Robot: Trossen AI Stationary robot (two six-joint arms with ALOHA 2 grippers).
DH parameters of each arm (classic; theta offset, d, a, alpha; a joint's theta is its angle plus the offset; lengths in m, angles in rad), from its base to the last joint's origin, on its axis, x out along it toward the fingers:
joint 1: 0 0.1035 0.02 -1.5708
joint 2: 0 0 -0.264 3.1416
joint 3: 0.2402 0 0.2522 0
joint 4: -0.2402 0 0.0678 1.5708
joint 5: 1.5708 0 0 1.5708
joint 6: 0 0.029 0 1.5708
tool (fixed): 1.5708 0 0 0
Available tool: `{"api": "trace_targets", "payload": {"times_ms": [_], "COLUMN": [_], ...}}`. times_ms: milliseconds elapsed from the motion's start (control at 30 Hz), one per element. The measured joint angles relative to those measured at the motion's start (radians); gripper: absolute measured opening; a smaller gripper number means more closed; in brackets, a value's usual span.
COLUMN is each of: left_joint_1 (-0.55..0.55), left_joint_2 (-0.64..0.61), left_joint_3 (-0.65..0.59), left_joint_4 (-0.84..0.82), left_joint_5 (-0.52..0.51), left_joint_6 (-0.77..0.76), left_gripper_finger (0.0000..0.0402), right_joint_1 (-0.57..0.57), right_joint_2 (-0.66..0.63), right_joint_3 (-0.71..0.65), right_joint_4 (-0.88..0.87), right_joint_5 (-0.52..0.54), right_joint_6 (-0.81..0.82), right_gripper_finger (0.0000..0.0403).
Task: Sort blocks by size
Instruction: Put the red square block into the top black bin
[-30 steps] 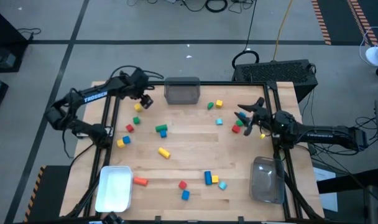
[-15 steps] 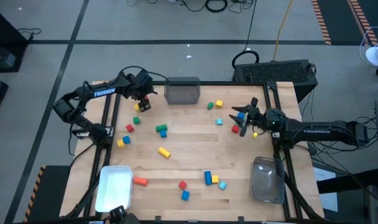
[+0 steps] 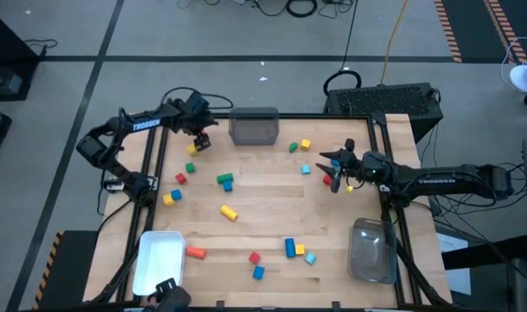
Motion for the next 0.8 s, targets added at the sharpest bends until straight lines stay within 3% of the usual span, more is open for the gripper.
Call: {"api": "trace_targets", "payload": {"times_ms": [633,800], "left_joint_1": [0.016,-0.047], "left_joint_2": [0.043,0.043], "left_joint_3": [-0.001,-0.001], "left_joint_4": [-0.007,-0.009], "left_joint_5": [-0.023,-0.141], "left_joint_6": [0.000,0.091], "left_gripper_finger": [0.0282,0.0282], "right_joint_1": [0.001,0.001], "right_joint_2": [0.001,0.001], "right_joint_3": [0.000,0.000], "right_joint_4": [0.000,0.000], "right_joint_5": [-0.030,-0.030], "right_joint_6": [0.018,0.017], "right_gripper_finger": [0.0176,0.0176]}}
